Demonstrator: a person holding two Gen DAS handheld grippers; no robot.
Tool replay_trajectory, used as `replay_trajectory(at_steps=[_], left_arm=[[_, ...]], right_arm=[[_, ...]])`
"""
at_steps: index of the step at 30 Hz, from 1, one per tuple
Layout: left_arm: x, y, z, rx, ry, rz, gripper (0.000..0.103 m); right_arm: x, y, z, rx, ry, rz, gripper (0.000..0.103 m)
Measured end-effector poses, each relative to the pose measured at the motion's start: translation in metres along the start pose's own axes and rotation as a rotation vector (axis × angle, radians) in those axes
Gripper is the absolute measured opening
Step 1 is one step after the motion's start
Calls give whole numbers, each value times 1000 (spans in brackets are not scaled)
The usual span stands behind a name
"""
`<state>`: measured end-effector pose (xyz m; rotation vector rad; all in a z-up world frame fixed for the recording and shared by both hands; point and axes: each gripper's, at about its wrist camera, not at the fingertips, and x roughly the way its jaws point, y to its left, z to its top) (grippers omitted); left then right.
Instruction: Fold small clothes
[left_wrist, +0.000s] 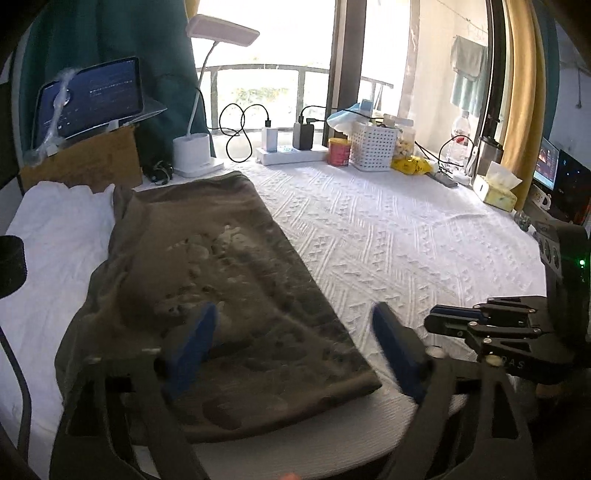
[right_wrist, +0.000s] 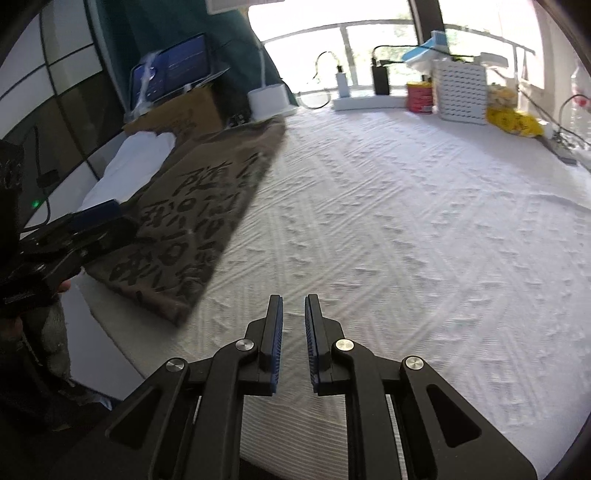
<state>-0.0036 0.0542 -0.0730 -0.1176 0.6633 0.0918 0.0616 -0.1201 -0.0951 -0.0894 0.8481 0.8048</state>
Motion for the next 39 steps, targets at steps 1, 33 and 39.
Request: replay_trajectory(at_steps=[1,33,39], left_arm=[[0,-1,0,-3,-6,0,100],[-31,-46,59,52,-284,55,100],[-42,-47,68,60,-352,87,100]], right_arm=[[-3,-4,0,6,-8,-13,14],[-92,-98,23,98,-171,-302,63],[-117,-100,35,82,-231,-341,63]])
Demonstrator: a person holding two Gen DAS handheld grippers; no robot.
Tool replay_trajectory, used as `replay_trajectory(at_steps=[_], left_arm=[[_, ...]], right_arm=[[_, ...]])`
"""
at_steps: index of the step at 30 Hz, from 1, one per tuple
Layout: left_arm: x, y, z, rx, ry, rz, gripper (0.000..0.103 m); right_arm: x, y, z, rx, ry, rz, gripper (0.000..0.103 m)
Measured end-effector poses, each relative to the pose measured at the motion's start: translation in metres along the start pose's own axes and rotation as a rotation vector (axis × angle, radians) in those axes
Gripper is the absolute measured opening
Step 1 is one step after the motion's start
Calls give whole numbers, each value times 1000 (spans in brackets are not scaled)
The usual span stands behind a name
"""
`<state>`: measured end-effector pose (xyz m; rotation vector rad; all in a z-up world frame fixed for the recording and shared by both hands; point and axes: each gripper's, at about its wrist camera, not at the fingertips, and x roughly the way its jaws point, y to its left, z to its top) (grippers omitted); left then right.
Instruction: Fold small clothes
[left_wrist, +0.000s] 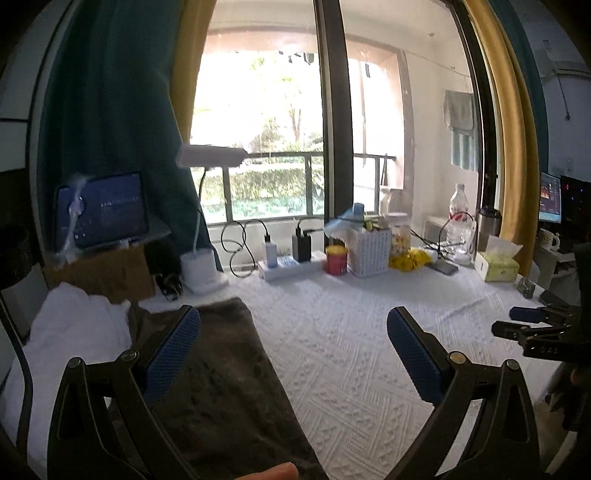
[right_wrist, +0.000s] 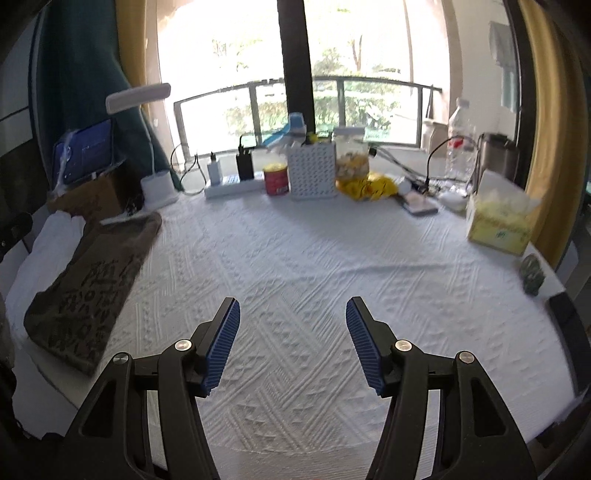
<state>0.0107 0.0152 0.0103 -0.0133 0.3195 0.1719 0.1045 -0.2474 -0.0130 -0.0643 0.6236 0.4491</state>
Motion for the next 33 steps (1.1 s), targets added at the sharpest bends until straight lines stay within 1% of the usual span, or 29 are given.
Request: replay_trajectory(at_steps=[7,8,9,11,18,24,29,33], left_arm=[[-5,-1,11,19,-41,9,100],[-6,0,13,18,-47,9,100],[-6,0,14,17,-54,8,100],[-8,1,17,15,-66,8,100],[-21,3,30,6,-133,10,100],[-34,8,40,0,-188,16,100],[-40,13,46,-20,-209,42,100],[-45,17,48,-22,-222,50,102]], right_arm=[[-19,-4,19,-12,-45,-9,64],[-23,-4,21,-17,-55,-13,66],[-25,-3,23,-20,-63,-17,72],[-32,-2,28,-24,-83,-23,75],[-57,0,45,-38,-165,-51,75],[-75,4,56,-46,-222,-49,75],[-93,10,64,-49,-289,-49,75],[-107,19,67,-74,-337,-68,75]])
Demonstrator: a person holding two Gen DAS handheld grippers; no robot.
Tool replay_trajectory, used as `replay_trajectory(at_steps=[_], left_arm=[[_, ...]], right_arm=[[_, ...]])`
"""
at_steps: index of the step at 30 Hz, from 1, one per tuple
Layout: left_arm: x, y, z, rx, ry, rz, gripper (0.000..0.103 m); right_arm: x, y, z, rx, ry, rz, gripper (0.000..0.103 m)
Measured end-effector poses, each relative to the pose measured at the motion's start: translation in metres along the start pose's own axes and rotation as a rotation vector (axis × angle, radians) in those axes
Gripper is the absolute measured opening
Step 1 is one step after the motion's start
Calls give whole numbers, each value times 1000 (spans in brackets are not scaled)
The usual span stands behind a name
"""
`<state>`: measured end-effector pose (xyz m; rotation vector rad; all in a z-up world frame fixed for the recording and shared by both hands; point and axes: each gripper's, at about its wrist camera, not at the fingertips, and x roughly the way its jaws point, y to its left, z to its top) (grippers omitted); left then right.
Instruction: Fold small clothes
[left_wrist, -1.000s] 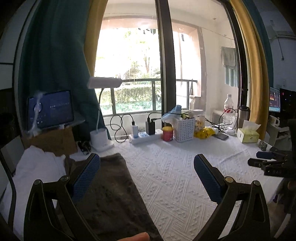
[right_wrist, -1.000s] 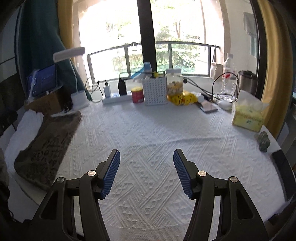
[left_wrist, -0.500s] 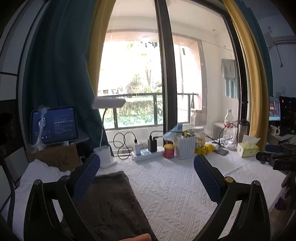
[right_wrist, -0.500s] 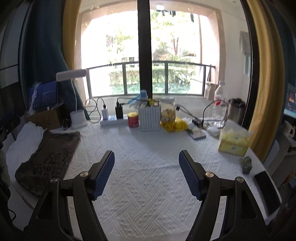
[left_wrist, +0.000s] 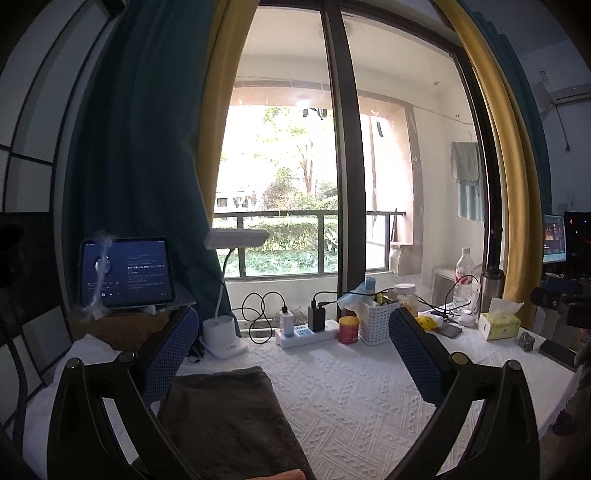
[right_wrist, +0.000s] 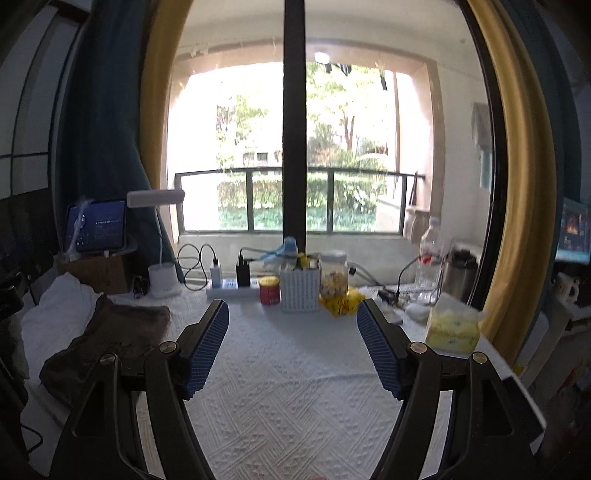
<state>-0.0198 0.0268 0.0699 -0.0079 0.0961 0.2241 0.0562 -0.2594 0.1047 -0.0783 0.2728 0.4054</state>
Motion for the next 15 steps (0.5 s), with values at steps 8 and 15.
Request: replay_trajectory(at_steps=[8,15], left_arm=[[-8,11,3,-4,-31,18,102],[-11,24,4,-4,-43,33,102]], right_arm=[[-13,14,11,-30,-58,-17,76],[-13,28,18,-49,-75,-2,76]])
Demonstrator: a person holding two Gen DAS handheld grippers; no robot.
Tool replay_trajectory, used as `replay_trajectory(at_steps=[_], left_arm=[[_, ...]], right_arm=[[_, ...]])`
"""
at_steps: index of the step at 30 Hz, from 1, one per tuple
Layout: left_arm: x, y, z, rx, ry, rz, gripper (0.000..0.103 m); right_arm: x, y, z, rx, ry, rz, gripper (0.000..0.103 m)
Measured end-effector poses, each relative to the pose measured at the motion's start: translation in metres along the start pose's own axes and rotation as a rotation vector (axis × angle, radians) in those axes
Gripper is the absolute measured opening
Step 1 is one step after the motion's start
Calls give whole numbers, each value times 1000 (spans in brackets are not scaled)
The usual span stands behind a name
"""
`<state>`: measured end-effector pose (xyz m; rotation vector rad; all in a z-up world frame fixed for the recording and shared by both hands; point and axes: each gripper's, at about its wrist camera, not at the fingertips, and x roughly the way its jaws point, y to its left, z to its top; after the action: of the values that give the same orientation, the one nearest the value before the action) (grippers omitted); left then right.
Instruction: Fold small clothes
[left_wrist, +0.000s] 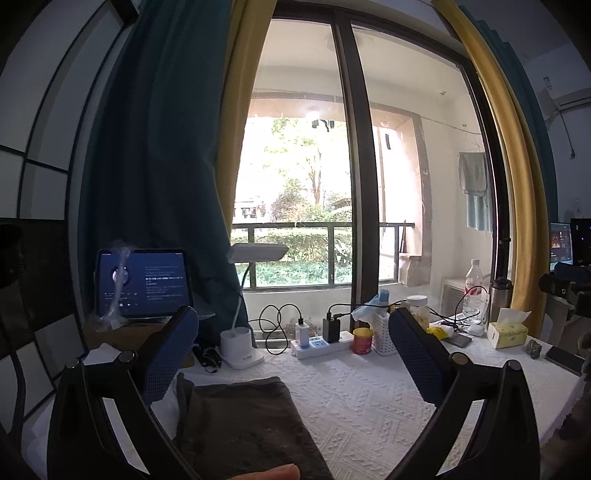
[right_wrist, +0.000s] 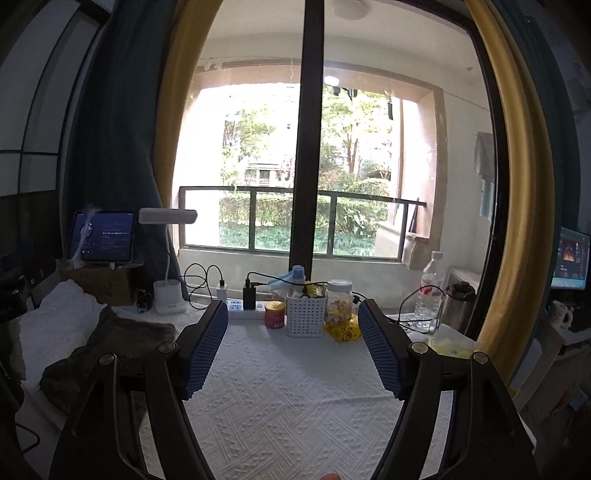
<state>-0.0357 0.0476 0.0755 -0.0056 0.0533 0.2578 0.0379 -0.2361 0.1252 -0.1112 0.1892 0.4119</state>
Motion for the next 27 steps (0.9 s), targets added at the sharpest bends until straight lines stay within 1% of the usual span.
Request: replay_trajectory(at_steps=[10,18,27], left_arm=[[2,10,-1,-19,-8,-11,102],[6,9,-4,-26,13,-28,101],[5,5,-3,-26,14,-42,102]], right_arm=[[7,10,2,-3,6,2,76],[15,8,-3,3,33,-5,76],[19,5,-5,10,45,-10,76]])
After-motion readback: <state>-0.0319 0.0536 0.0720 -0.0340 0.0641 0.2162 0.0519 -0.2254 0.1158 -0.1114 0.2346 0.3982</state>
